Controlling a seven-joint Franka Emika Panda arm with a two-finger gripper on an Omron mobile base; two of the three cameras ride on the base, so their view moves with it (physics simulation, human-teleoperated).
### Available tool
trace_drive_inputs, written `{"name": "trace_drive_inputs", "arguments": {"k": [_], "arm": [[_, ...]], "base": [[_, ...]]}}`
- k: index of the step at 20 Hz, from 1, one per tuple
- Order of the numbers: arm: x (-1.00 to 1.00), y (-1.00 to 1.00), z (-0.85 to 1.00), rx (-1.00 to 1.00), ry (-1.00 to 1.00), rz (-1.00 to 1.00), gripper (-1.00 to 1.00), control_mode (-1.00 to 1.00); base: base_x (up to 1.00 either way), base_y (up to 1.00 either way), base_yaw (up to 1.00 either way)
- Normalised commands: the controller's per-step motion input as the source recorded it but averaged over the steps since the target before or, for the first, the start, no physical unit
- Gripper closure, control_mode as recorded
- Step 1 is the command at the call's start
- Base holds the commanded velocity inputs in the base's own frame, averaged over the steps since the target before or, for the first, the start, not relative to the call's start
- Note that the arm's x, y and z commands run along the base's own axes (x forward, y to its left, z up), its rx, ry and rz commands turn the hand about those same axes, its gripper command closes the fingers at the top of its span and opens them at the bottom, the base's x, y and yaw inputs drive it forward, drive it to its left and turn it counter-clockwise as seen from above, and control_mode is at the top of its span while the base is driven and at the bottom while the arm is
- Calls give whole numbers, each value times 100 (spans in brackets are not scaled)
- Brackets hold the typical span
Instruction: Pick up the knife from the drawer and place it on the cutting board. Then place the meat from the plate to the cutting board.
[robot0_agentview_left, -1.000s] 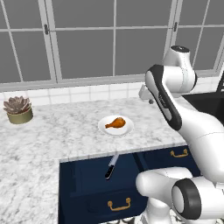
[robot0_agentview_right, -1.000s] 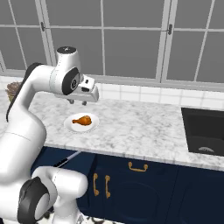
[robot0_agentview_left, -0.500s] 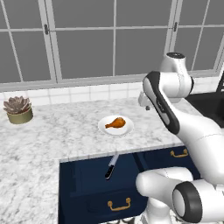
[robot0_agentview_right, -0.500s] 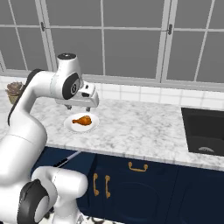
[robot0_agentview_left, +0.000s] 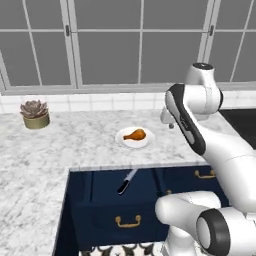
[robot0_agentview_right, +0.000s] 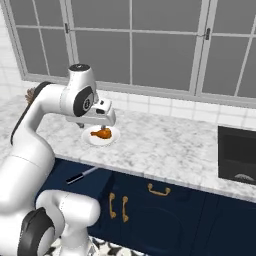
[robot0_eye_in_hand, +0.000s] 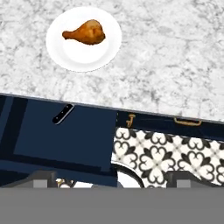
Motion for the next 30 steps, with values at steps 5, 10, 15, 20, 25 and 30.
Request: {"name": "trace_drive_inputs", "arguments": {"k": [5,10,15,20,25,30], "arm": [[0,0,0,0,0,0,-100,100],[0,0,0,0,0,0,-100,100],[0,0,0,0,0,0,-100,100],[0,0,0,0,0,0,-100,100],[0,0,0,0,0,0,-100,100],[0,0,0,0,0,0,-100,100]], "base": [[-20,-77,46],[-1,-59,54],[0,-36,59],[0,-47,39],[-1,-71,31],[6,-49,12]]}}
